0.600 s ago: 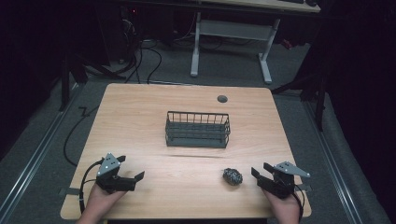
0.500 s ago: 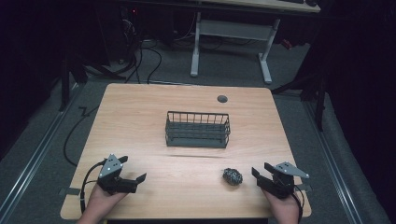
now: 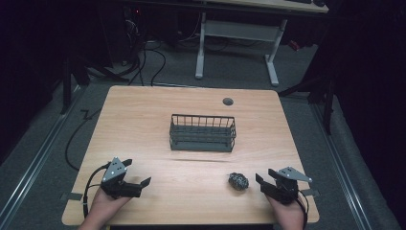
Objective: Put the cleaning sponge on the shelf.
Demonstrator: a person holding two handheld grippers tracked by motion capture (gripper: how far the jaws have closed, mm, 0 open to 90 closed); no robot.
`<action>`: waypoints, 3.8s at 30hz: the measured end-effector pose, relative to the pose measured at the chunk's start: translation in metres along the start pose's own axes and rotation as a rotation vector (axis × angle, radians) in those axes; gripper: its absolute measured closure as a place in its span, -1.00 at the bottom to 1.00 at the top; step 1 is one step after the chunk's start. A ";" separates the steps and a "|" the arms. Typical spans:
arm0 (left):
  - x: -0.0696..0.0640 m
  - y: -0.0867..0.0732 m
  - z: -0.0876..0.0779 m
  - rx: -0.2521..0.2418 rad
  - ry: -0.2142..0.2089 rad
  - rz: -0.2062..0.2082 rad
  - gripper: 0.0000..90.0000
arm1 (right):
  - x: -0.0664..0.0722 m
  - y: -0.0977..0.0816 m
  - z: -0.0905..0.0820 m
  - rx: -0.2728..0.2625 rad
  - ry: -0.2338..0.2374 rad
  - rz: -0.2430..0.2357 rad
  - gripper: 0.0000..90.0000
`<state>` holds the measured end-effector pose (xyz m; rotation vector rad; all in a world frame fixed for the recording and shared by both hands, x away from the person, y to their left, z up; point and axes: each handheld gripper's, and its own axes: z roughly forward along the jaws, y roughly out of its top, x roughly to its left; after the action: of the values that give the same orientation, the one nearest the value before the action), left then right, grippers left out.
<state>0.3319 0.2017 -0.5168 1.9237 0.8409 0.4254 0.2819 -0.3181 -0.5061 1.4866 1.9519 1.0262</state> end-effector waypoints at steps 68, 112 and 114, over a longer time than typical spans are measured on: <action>-0.003 -0.003 -0.001 0.007 -0.027 0.015 -0.98 | 0.012 0.030 0.011 0.525 0.035 -0.142 -0.35; -0.003 -0.002 0.001 0.010 -0.041 0.023 -0.98 | 0.070 0.072 0.041 0.738 0.171 -0.391 -0.46; -0.003 -0.002 0.001 0.012 -0.041 0.023 -0.98 | 0.072 0.072 0.045 0.745 0.171 -0.394 -0.50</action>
<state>0.3299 0.1990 -0.5187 1.9479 0.7975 0.3943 0.3369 -0.2275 -0.4709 1.2689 2.7891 0.2545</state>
